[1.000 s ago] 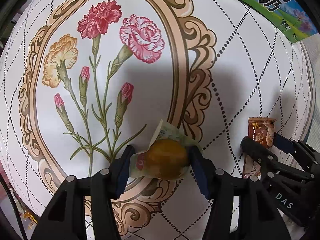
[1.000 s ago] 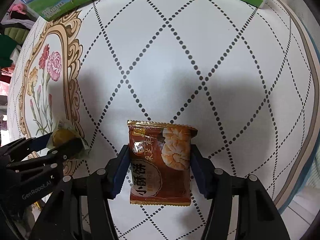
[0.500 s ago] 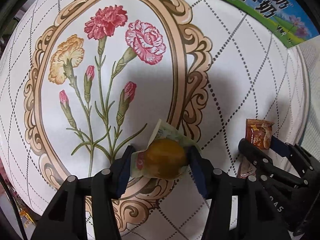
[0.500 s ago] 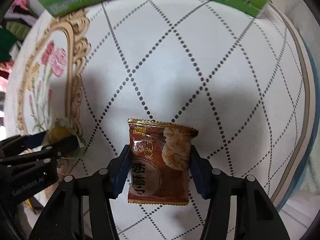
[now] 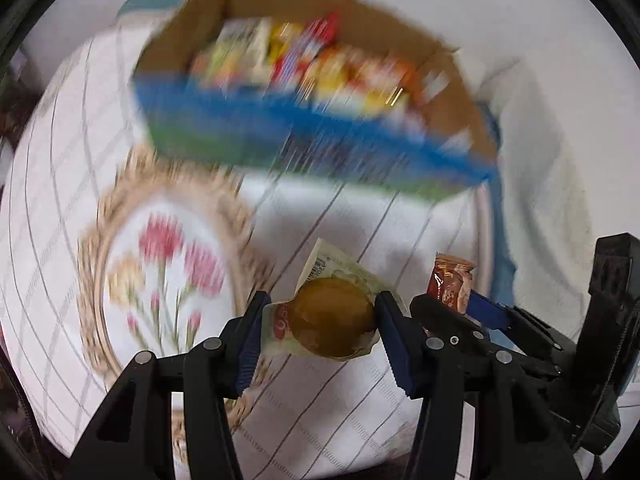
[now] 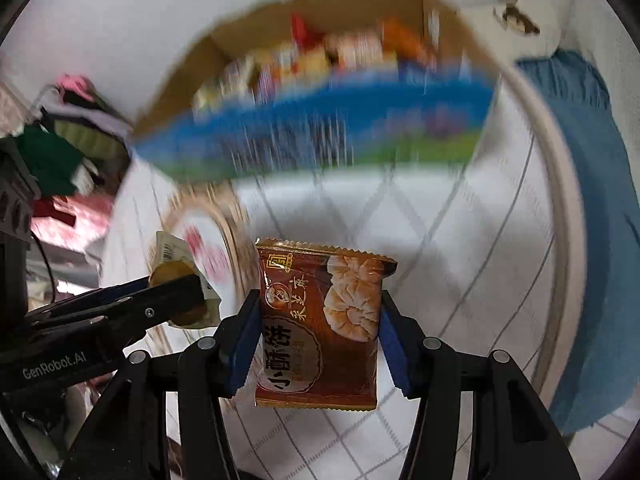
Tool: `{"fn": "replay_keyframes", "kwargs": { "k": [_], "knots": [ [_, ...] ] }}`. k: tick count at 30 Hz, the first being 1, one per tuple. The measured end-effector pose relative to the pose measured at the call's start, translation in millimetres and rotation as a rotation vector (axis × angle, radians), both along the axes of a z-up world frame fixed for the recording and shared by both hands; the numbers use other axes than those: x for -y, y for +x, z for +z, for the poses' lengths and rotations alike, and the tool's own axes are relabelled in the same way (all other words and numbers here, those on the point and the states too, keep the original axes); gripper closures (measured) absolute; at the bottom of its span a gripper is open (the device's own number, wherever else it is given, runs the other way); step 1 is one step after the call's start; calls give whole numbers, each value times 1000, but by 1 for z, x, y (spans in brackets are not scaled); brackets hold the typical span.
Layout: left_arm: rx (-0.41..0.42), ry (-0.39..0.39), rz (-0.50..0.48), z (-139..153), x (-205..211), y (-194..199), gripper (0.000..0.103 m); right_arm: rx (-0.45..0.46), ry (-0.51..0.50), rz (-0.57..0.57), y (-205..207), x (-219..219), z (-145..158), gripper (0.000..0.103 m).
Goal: Organize snacks
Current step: 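Carry the cake and pastry packet into the box and open both grippers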
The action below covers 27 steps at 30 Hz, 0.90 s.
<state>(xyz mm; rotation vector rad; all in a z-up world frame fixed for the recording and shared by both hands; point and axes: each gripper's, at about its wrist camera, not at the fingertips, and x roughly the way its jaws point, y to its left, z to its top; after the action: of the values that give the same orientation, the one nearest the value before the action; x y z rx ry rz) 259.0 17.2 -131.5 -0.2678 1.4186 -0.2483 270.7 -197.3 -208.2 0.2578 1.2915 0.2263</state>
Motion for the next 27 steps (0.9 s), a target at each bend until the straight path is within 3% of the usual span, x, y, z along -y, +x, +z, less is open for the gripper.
{"fn": "replay_keyframes", "kwargs": {
  "k": [4, 5, 8, 15, 16, 18, 19, 20, 21, 22, 23, 27],
  "knots": [
    [81, 13, -40, 38, 12, 51, 52, 92, 3, -23, 47, 26, 50, 45],
    [6, 19, -62, 42, 15, 65, 52, 106, -5, -26, 63, 25, 57, 45],
    [17, 64, -77, 42, 22, 109, 52, 121, -30, -40, 102, 37, 69, 45],
    [-82, 135, -64, -4, 23, 186, 49, 28, -59, -25, 204, 43, 40, 45],
    [83, 107, -14, -11, 23, 196, 50, 10, -63, -27, 218, 43, 33, 45],
    [18, 108, -4, -26, 22, 212, 50, -24, -62, -24, 235, 41, 21, 38],
    [-11, 96, 9, -34, 19, 218, 48, -44, -71, -17, 242, 41, 15, 27],
    [-23, 84, 18, -39, 17, 222, 45, -52, -86, -15, 246, 40, 13, 11],
    [-23, 87, 20, -42, 16, 225, 34, -53, -89, -9, 247, 39, 10, 5],
    [-17, 106, 13, -43, 16, 226, 21, -55, -94, -4, 249, 38, 8, 4],
    [-9, 123, 12, -44, 16, 226, 17, -59, -108, -4, 250, 37, 6, 4],
    [-5, 147, 8, -50, 15, 224, 12, -67, -160, -4, 245, 37, -2, 4]
  ]
}}
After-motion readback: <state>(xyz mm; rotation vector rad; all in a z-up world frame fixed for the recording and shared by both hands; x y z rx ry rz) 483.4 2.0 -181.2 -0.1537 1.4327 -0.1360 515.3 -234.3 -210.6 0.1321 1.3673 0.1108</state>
